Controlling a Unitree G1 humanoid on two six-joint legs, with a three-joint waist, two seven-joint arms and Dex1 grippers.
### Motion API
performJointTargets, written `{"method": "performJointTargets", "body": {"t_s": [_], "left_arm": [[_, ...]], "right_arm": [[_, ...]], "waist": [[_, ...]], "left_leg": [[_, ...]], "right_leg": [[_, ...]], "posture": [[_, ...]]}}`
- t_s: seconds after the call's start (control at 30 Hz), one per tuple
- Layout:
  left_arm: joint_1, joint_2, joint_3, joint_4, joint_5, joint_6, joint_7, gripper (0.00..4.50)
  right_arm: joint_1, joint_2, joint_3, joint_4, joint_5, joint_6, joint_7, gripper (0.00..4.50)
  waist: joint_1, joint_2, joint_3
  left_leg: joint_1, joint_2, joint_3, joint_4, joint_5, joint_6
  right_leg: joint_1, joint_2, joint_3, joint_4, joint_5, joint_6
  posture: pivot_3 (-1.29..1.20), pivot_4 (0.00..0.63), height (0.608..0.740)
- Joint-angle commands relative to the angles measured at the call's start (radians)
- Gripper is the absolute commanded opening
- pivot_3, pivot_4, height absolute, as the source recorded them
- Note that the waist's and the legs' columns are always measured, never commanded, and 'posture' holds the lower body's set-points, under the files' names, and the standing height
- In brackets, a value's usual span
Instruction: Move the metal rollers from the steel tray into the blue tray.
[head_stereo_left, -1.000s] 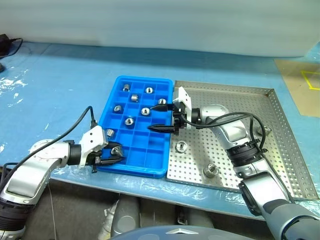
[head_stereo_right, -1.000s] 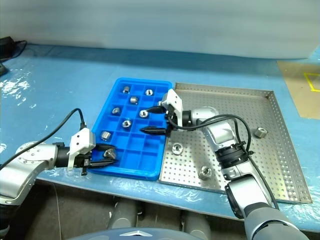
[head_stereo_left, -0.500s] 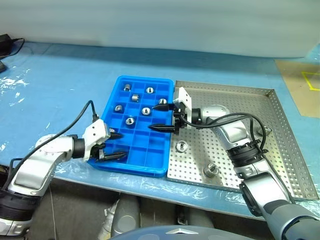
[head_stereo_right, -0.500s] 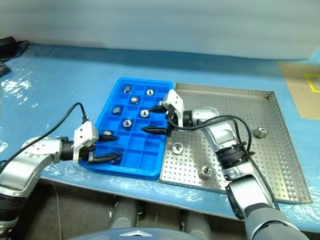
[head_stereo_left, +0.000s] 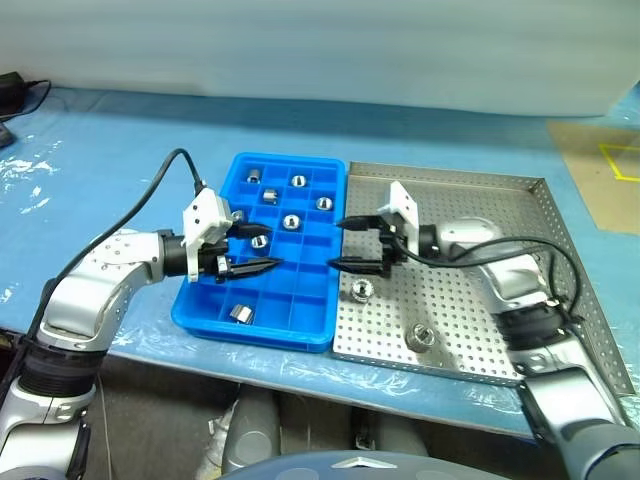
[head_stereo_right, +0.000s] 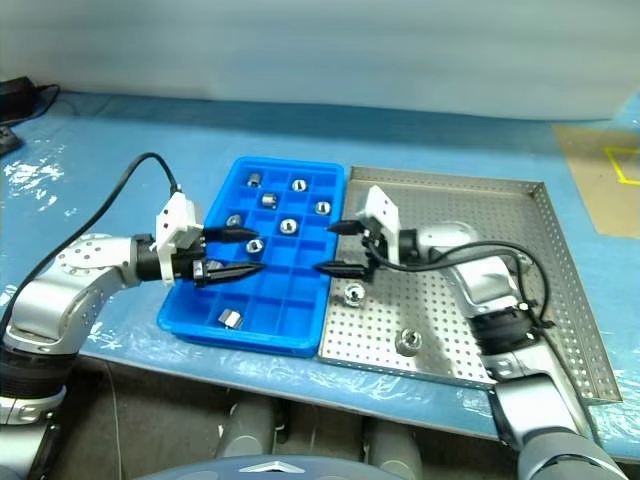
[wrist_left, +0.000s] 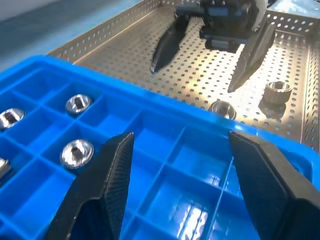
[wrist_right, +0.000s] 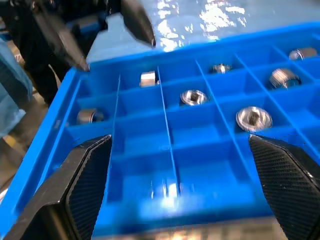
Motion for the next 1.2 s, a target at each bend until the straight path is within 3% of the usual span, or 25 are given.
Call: {"method": "performJointTargets", "body": {"t_s": [0.03,0.17,0.33,0.73,1.2], "left_arm": [[-0.026,-0.024,-0.051,0.037,0.010,-0.039,-0.041,3.17],[-0.044,-0.049,-0.091,0.066,0.021,-0.057,-0.063,3.17],[-0.048,-0.049,-0.120,0.074,0.035,-0.065,-0.089,3.17],[-0.026,-0.022,-0.111,0.035,0.035,-0.047,-0.085,3.17],[-0.003,-0.019,-0.102,0.055,0.048,-0.068,-0.076,3.17]], "right_arm": [[0.102,-0.096,-0.050,-0.124,0.046,0.058,0.035,4.50],[0.166,-0.119,-0.064,-0.151,0.050,0.074,0.005,4.50],[0.166,-0.041,-0.045,-0.103,0.022,0.051,-0.075,4.50],[0.193,0.006,0.005,0.024,-0.040,-0.010,-0.083,4.50],[0.173,0.068,0.076,0.011,-0.086,-0.051,-0.085,4.50]], "waist": [[-0.002,0.000,0.000],[-0.028,0.000,0.000],[-0.050,0.000,0.000],[-0.052,0.000,0.000],[-0.052,0.000,0.000]], "left_leg": [[0.001,0.000,0.000,-0.001,0.000,0.000],[0.001,0.002,0.001,-0.001,-0.001,0.001],[0.003,0.004,0.001,-0.001,0.000,0.000],[0.002,0.003,0.001,0.000,0.000,0.000],[0.002,0.003,0.001,-0.001,0.000,0.000]], "right_leg": [[0.001,0.000,0.000,-0.001,0.000,0.000],[-0.001,0.002,0.001,-0.001,0.000,0.000],[0.000,0.004,0.002,0.000,0.001,-0.001],[0.000,0.005,0.003,0.000,0.001,-0.002],[-0.001,0.005,0.003,0.000,0.001,-0.002]], "posture": [[-0.01,0.150,0.740],[-0.04,0.150,0.740],[-0.05,0.150,0.740],[-0.03,0.150,0.740],[0.01,0.150,0.740]]}}
